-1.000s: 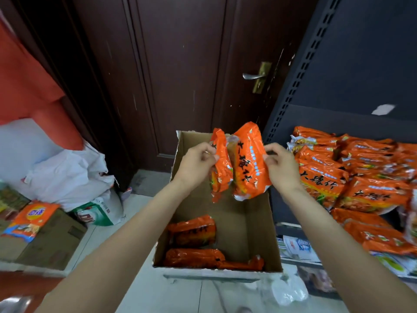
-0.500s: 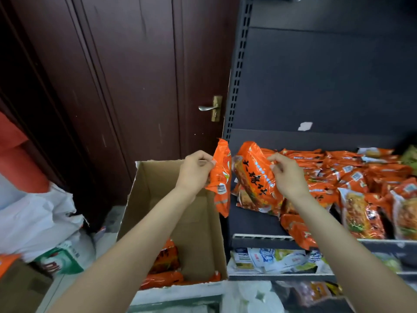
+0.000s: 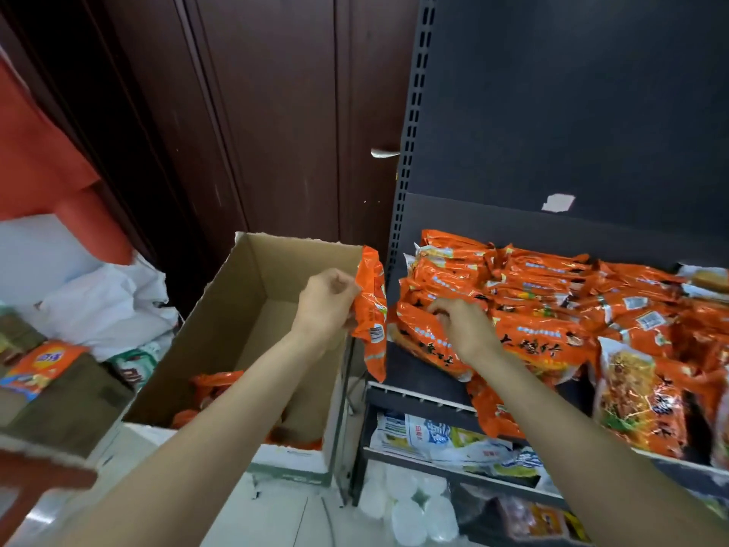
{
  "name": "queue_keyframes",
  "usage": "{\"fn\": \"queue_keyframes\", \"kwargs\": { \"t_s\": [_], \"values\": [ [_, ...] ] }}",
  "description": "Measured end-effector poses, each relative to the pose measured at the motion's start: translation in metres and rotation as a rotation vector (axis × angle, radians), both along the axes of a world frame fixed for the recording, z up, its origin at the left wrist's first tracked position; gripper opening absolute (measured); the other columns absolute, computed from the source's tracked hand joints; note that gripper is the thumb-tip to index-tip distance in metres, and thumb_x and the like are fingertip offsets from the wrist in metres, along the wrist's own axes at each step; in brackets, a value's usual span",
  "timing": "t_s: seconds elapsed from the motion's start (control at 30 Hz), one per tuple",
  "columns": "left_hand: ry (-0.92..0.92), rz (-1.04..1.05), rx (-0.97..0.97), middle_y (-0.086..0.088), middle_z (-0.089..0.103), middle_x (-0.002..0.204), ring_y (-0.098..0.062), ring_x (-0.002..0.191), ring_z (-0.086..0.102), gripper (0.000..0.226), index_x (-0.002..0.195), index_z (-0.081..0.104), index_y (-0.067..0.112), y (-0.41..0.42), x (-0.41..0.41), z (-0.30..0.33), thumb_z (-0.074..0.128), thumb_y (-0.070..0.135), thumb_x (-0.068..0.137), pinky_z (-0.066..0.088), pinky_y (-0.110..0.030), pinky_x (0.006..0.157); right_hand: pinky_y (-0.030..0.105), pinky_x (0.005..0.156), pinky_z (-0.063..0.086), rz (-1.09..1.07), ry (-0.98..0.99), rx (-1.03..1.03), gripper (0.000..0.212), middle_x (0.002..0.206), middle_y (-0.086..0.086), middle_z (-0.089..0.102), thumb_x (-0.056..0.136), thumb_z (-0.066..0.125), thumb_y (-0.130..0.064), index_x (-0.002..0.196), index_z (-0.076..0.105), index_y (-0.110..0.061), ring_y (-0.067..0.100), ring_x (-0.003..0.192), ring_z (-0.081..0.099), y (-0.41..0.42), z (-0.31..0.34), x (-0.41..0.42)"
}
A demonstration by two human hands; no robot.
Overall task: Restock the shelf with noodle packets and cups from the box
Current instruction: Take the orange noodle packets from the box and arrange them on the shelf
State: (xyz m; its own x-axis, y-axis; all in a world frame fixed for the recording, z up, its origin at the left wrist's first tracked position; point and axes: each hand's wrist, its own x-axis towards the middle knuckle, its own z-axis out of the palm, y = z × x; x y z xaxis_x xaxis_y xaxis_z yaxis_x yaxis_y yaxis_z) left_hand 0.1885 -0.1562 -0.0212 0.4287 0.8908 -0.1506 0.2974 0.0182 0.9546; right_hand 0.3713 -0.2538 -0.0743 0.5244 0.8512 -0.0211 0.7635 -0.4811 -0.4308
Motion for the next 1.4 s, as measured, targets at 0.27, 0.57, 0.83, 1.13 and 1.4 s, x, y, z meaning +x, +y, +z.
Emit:
{"fn": "queue_keyframes", "kwargs": {
  "t_s": [0.27,0.57,0.83,1.13,1.4],
  "values": [
    [-0.053,0.016,-0.191,-0.017,0.066,0.086,-0.026,0.076,0.068,0.019,0.076,0.053,0.01,-0.031,0.011,-0.017,0.052,0.004,0.093,0.06,-0.03,0.063,0.033,0.067,0.042,0.112,-0.309,-0.059,0.029,0.101,0.005,0.05,0.085,0.051,0.003,0.108,0.057,-0.013,0.024,0.099,0.05,-0.03,-0.002,-0.001],
    [-0.153,0.056,-0.267,-0.014,0.066,0.086,-0.025,0.079,0.069,0.02,0.075,0.048,0.01,-0.039,0.009,-0.018,0.052,0.004,0.094,0.06,-0.034,0.068,0.037,0.08,0.049,0.092,-0.146,-0.212,0.05,0.123,0.012,0.052,0.089,0.06,-0.014,0.134,0.038,-0.019,0.028,0.106,0.057,-0.04,-0.005,-0.011],
    [-0.125,0.041,-0.232,-0.018,0.067,0.096,-0.026,0.085,0.07,0.018,0.076,0.051,0.01,-0.036,-0.006,-0.021,0.054,0.006,0.093,0.059,-0.034,0.071,0.033,0.084,0.051,-0.061,-0.41,-0.119,0.055,0.121,0.01,0.049,0.082,0.062,0.003,0.133,0.049,-0.015,0.023,0.11,0.048,-0.032,-0.024,-0.011],
    [-0.187,0.118,-0.383,-0.017,0.066,0.095,-0.027,0.083,0.068,0.026,0.067,0.051,0.01,-0.039,0.032,-0.036,0.054,0.001,0.091,0.058,-0.033,0.076,0.03,0.109,0.024,0.102,0.263,0.092,0.086,0.141,-0.005,0.03,0.077,0.07,-0.002,0.145,0.027,-0.034,0.013,0.133,0.024,-0.049,-0.006,-0.031],
    [0.023,-0.144,-0.211,-0.01,0.062,0.111,-0.023,0.096,0.063,0.004,0.096,0.056,0.011,-0.029,0.04,-0.046,0.057,0.011,0.092,0.056,-0.032,0.079,0.022,0.072,0.05,-0.002,0.112,0.177,0.041,0.129,0.005,0.056,0.091,0.057,-0.006,0.129,0.052,-0.02,0.015,0.078,0.066,-0.055,-0.013,-0.02]
  ]
}}
